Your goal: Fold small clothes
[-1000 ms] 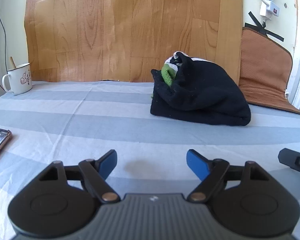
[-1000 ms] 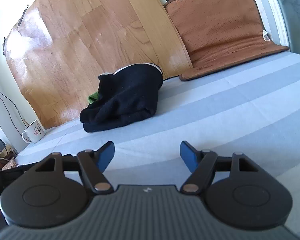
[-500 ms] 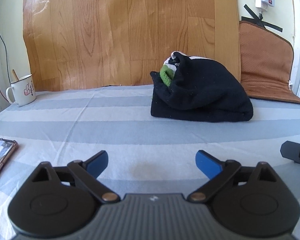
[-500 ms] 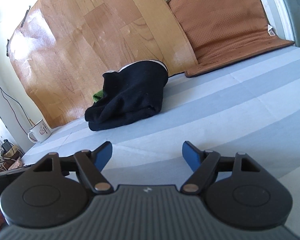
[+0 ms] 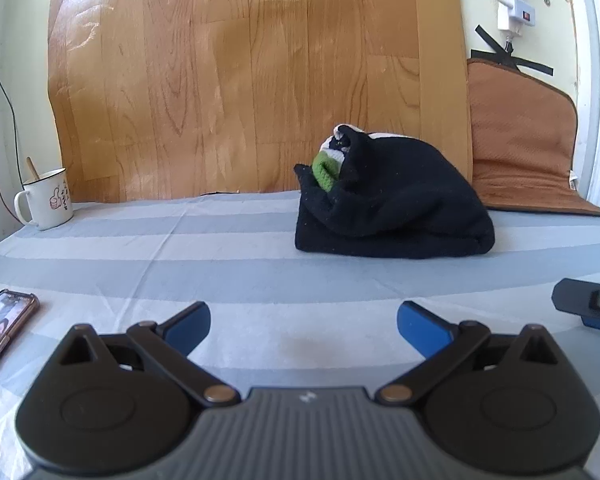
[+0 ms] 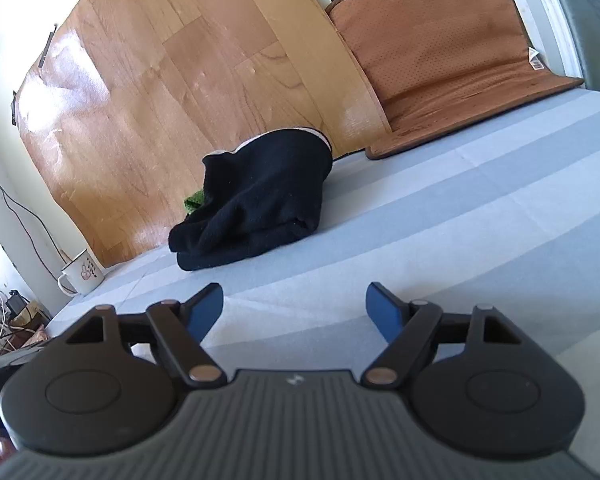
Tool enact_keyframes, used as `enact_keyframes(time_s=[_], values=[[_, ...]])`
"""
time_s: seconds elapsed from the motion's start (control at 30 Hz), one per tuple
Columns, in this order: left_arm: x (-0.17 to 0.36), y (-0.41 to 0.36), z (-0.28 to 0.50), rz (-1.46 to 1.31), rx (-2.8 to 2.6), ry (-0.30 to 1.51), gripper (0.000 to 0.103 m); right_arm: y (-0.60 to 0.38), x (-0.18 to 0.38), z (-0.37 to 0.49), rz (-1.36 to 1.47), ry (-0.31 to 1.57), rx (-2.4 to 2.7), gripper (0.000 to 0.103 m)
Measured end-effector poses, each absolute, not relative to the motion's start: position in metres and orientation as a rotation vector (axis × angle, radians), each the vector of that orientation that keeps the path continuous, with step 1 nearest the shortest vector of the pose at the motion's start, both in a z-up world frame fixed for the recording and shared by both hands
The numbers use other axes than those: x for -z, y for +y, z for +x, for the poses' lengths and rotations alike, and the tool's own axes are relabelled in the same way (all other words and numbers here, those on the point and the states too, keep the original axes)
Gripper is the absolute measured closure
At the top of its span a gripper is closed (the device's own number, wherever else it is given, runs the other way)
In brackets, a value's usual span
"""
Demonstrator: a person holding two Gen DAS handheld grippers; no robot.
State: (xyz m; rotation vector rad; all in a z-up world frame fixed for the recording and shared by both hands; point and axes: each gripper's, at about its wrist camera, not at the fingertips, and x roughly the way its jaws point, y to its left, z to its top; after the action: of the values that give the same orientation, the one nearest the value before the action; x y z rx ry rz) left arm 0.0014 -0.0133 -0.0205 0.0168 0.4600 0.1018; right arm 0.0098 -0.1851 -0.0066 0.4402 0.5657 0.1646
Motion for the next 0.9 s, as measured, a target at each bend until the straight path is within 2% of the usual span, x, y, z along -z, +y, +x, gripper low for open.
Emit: enact_keyframes(time_s=[0.9], values=[[0.019,-0.023,-0.004,0.110,-0.169,0.417,0.000,-0.186,0.006,0.008,0.459,0.551,-0.155,0.021]])
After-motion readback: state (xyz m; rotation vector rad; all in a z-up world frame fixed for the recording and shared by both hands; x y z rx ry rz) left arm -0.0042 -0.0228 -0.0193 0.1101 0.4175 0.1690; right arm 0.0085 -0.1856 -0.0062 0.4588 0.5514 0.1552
